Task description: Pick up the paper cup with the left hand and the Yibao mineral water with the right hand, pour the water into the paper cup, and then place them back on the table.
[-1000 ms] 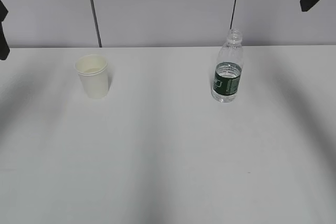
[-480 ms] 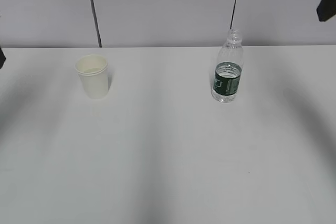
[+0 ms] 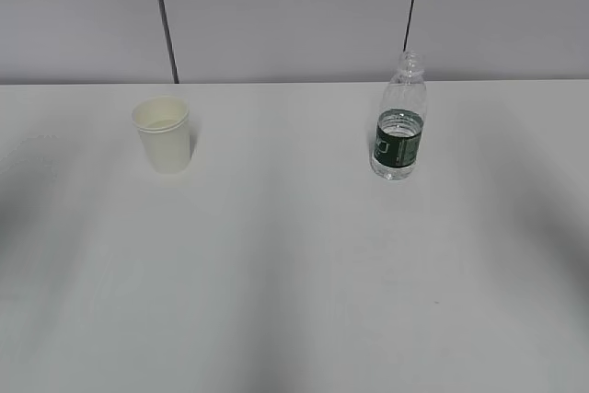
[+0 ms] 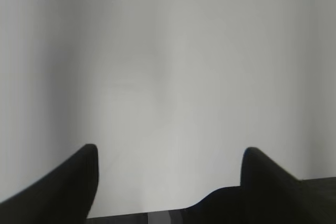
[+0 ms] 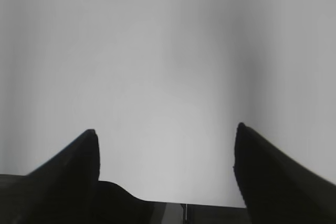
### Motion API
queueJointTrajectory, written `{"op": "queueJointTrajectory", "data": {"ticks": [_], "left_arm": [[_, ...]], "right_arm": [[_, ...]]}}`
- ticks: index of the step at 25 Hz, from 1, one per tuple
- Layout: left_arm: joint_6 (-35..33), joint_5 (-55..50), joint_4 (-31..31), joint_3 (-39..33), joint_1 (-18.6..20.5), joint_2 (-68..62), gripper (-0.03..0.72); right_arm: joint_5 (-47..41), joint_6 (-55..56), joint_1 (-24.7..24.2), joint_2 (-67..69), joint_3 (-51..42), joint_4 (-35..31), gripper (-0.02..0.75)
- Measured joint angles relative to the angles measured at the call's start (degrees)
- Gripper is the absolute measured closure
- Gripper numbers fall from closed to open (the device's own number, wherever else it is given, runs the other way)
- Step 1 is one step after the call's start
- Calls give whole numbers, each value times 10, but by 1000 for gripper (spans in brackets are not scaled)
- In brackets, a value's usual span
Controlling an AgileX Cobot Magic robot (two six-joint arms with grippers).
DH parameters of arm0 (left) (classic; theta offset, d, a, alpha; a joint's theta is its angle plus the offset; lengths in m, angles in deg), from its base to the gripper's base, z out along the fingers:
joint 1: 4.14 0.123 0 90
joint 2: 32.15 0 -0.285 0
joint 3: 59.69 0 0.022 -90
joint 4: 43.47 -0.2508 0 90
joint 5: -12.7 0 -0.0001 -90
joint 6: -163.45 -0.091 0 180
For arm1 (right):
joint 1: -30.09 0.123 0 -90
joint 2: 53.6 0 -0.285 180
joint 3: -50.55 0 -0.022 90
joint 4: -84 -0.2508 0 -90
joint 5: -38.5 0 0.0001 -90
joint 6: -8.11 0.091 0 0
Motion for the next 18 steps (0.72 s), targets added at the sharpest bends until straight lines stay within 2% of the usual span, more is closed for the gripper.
{"op": "queueJointTrajectory", "data": {"ticks": [18], "left_arm": [[0, -4, -2, -200, 0, 302, 192]], "right_arm": [[-2, 0, 0, -273, -170, 8, 153]]}}
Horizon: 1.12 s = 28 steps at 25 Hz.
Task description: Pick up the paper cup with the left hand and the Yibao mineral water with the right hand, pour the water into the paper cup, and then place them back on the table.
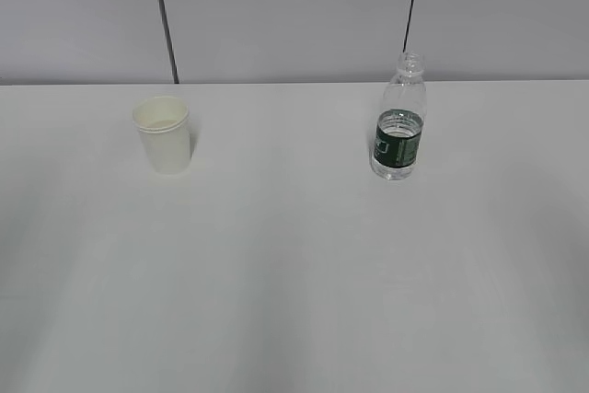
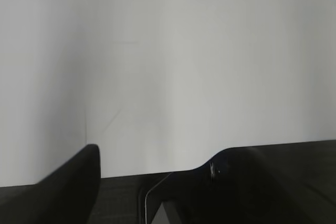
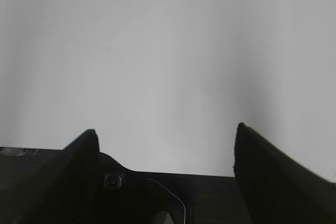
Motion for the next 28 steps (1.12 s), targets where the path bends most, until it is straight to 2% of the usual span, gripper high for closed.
{"op": "queueJointTrajectory", "data": {"ticks": [7, 14, 22, 28], "left_arm": [[0, 0, -6, -53, 0, 138, 192], [0, -8, -15, -92, 0, 249, 192], [0, -13, -17, -114, 0, 324, 192], [0, 52, -28, -129, 0, 358, 192]], "right_arm": [[-3, -6, 0, -109, -84, 29, 153], [-6, -54, 0, -208, -137, 33, 153], [22, -71, 0, -306, -188, 33, 153], [51, -72, 0, -356, -212, 34, 153]]}}
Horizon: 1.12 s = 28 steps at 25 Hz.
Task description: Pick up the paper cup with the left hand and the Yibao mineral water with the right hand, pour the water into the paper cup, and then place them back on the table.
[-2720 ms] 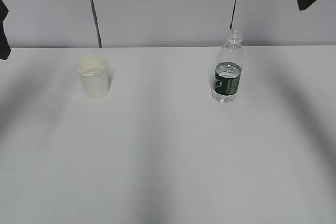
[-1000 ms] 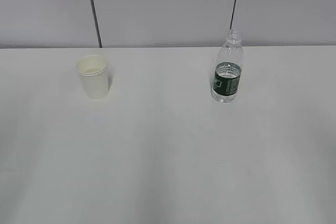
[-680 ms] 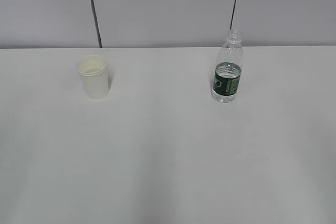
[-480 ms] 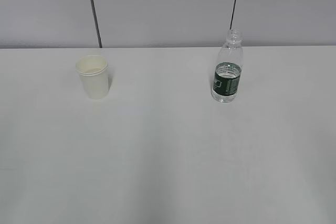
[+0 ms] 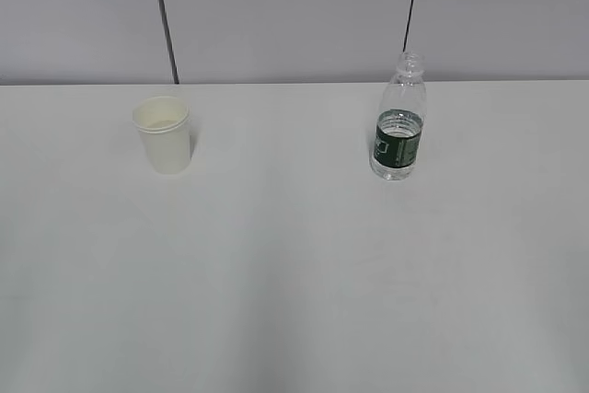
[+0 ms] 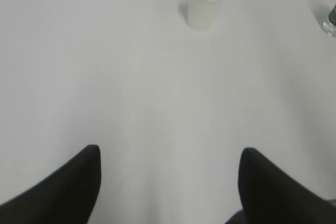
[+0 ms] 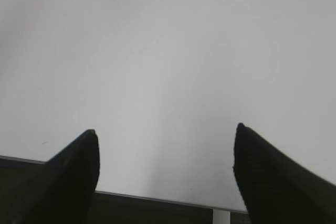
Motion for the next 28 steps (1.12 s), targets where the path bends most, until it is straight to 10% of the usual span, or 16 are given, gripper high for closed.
{"op": "queueJointTrajectory", "data": {"ticks": [28], "left_arm": [[0, 28, -3, -14, -3, 9, 192]], "right_arm": [[8, -1, 0, -20, 0, 0, 153]]}}
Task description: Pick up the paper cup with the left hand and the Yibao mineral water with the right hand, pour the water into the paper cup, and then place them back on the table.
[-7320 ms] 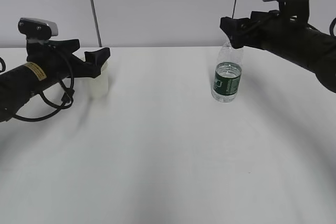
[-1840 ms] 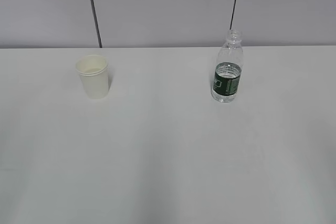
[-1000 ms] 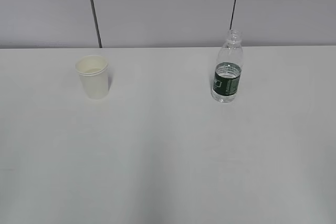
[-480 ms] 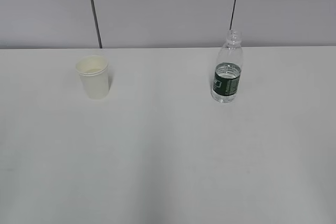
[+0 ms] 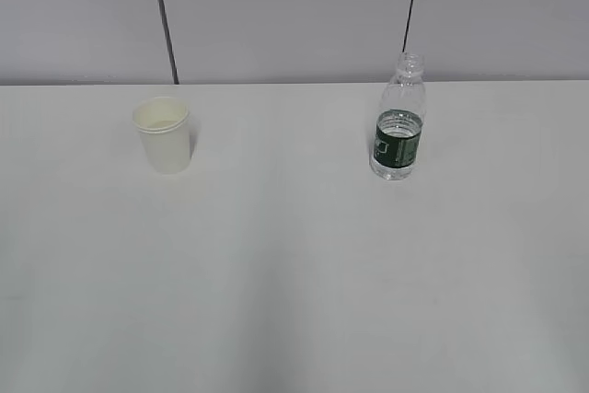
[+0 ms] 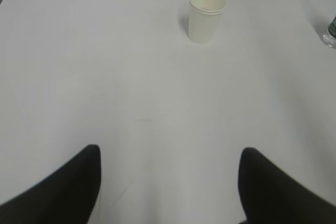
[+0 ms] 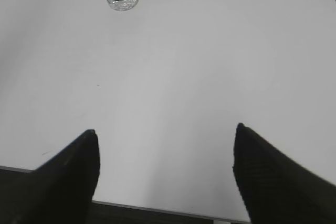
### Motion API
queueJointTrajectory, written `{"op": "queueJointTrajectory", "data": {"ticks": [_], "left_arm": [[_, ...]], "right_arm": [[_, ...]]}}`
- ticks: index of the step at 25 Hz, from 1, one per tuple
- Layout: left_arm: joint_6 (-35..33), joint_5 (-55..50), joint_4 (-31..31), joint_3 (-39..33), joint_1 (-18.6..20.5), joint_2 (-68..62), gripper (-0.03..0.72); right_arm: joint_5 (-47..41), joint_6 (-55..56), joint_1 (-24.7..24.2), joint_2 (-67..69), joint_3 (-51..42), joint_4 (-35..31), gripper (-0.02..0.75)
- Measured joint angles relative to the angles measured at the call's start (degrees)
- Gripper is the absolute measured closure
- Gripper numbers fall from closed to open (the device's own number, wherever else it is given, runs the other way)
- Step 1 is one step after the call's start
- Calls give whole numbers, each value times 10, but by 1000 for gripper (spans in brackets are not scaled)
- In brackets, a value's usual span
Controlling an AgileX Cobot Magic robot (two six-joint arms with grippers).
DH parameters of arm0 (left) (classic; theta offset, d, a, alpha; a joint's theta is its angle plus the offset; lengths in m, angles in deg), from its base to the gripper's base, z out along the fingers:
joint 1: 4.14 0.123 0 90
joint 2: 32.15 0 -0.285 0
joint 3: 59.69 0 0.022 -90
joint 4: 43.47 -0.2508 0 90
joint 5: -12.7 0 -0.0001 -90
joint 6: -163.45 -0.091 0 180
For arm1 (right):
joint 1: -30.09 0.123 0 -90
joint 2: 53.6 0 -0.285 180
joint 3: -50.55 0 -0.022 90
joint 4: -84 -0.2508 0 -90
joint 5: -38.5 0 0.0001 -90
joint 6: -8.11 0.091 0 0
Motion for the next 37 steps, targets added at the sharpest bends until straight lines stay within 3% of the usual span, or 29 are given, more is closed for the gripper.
{"op": "queueJointTrajectory", "data": {"ticks": [10, 37], "left_arm": [[0, 0, 9, 0, -28, 0, 192], [0, 0, 9, 0, -28, 0, 192]], "right_arm": [[0, 0, -43, 0, 0, 0, 153], [1, 0, -45, 0, 0, 0, 153]]}}
